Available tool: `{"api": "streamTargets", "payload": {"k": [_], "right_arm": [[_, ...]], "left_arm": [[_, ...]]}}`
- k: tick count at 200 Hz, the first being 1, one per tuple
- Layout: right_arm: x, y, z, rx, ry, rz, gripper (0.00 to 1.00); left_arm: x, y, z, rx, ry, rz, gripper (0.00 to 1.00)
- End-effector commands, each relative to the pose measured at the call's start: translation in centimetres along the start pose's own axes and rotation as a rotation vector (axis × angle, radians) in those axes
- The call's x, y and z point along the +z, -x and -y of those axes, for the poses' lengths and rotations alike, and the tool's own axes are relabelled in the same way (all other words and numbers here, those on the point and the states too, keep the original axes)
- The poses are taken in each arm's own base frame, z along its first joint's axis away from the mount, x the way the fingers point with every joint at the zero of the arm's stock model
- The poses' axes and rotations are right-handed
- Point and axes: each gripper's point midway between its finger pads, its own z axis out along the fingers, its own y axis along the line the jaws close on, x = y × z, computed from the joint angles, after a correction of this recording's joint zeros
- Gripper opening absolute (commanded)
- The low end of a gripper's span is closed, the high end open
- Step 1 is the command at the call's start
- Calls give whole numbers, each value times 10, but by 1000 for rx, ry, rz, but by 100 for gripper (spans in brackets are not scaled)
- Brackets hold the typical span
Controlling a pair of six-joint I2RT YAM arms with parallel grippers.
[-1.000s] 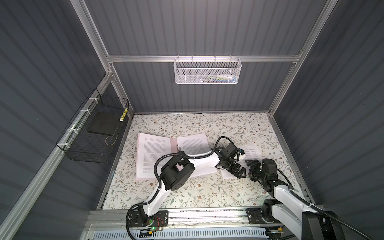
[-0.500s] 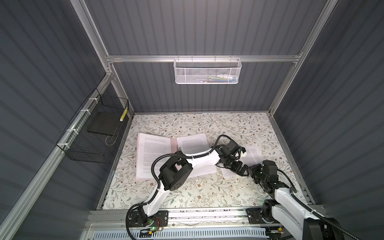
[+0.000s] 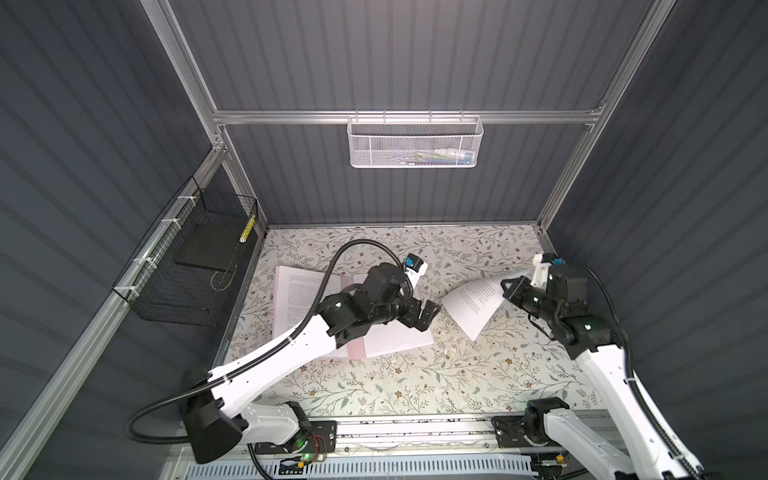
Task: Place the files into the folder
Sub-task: 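Lift the sheet upright over the folder with the right gripper while the left gripper withdraws, then lower the white sheet onto the folder page and release it with the right gripper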
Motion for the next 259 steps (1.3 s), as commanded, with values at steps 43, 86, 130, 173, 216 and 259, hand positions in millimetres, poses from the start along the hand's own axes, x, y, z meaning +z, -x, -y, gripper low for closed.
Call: {"api": "streamTargets", "payload": {"k": [43,86,130,173,216,259], "right_arm": [[21,-56,-193,-373,391,-443,0],[39,-62,-219,-339,546,-531,0],[115,-104,-142,-391,427,-740,0],[191,-140,-83,-409,265,-925,0],[230,-158,-55,-493,154,-998,0],[235,-168,-64,-552,162,-1006,0]], "left_arm": [[-62,-17,-78,75,431,40,100],[-89,-34,-96,59,530,-14,100],[-124,-43,-105,67,550,50,100],[-137,-56,-116,68,610,34,100],[-145,-77,-124,39,634,6,100],[-157,-68,-116,41,575,76,100]]}}
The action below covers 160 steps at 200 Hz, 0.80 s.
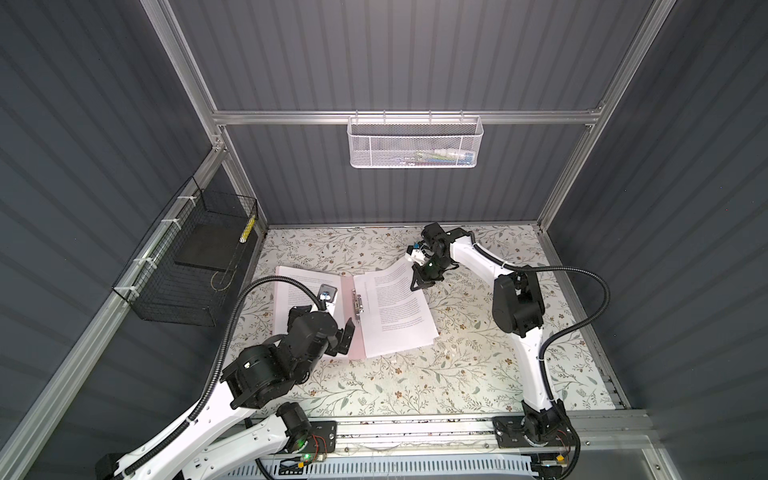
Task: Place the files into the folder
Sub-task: 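Lower the white sheet onto the folder page and release it with the right gripper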
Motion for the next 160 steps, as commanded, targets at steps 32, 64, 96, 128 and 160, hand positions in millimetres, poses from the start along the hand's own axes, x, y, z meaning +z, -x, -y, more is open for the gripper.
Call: {"api": "streamTargets", "payload": {"k": [32,64,96,128,160], "right_arm": [[-2,-2,-14,-50,6,-26,0],[2,2,-17,-17,25,-18,0],[10,6,-19,15,48,-16,0],[15,9,-20,45,58,-15,0],[17,11,-21,57,60,-14,0]], "left_arm": [[-6,6,8,32,-61,5,100],[3,-1,15,54,-69,-32,100],[5,-2,16,58,-65,-35,100],[7,-3,17,63,-63,-37,100],[9,-5,18,70,-61,-45,100]]}}
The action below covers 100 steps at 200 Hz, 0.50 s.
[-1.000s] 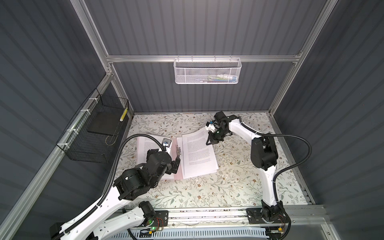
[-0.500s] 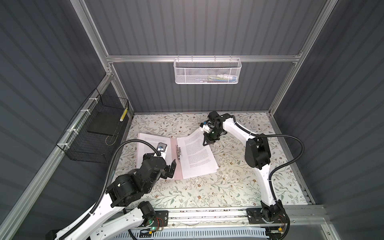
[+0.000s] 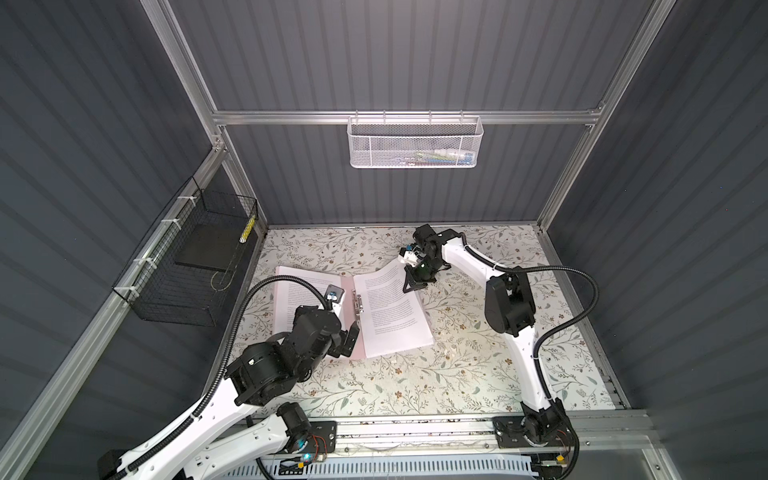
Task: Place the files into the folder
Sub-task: 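Lower the white sheet onto the folder page and release it with the right gripper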
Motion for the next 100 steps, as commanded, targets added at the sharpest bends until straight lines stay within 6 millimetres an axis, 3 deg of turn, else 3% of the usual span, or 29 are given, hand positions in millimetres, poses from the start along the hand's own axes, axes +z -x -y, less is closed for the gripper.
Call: {"api": "streamTargets", "payload": {"k": [1,100], "right_arm": [[-1,5,-9,10,24,7,0],[5,5,-14,7,43,-1,0]], "left_arm": [[2,-1,2,20,-6,-1,100],[4,-2,4,21,-10,-6,100]]}}
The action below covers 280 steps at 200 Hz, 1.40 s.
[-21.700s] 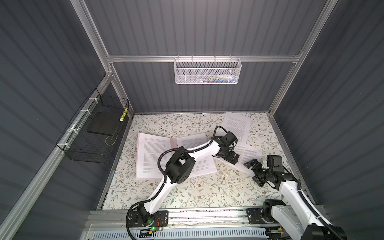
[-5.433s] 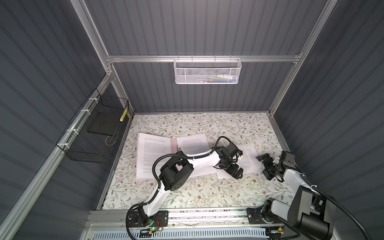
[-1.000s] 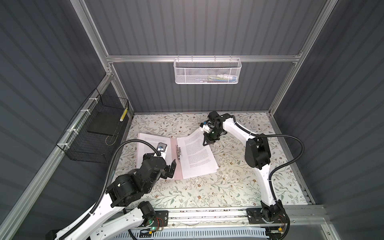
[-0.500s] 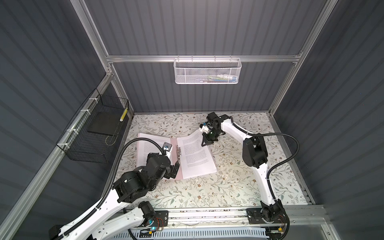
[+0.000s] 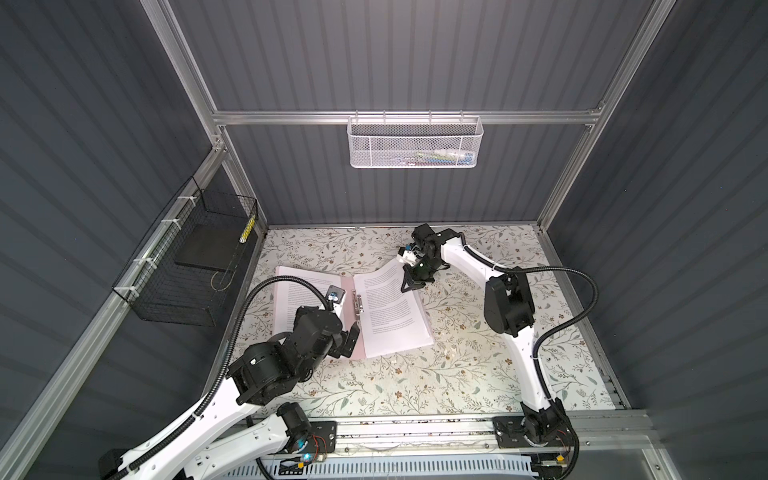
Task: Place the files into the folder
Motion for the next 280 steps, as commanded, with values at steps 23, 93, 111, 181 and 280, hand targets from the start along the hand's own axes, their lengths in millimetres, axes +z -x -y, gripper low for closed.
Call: {"api": "streamTargets", "payload": {"k": [23,93,111,181,280], "right_arm": [[8,2,-5,-6,18,-15,0],[1,2,-2,-2,-18,6,25],[-10,4,2,3,-65,46,40],[-59,-4,36,68,-294,234,96],[-63,-66,25,133,-62,399,99]], "left_arm": [[2,0,3,19,-8,-1,100],[12,-6,0,-79,54,-58,100],[18,-8,-1,-115,99,-110,100],[80,18,-32,-329,88,-256,100],[119,-46,-186,-742,397,-420,100]]}}
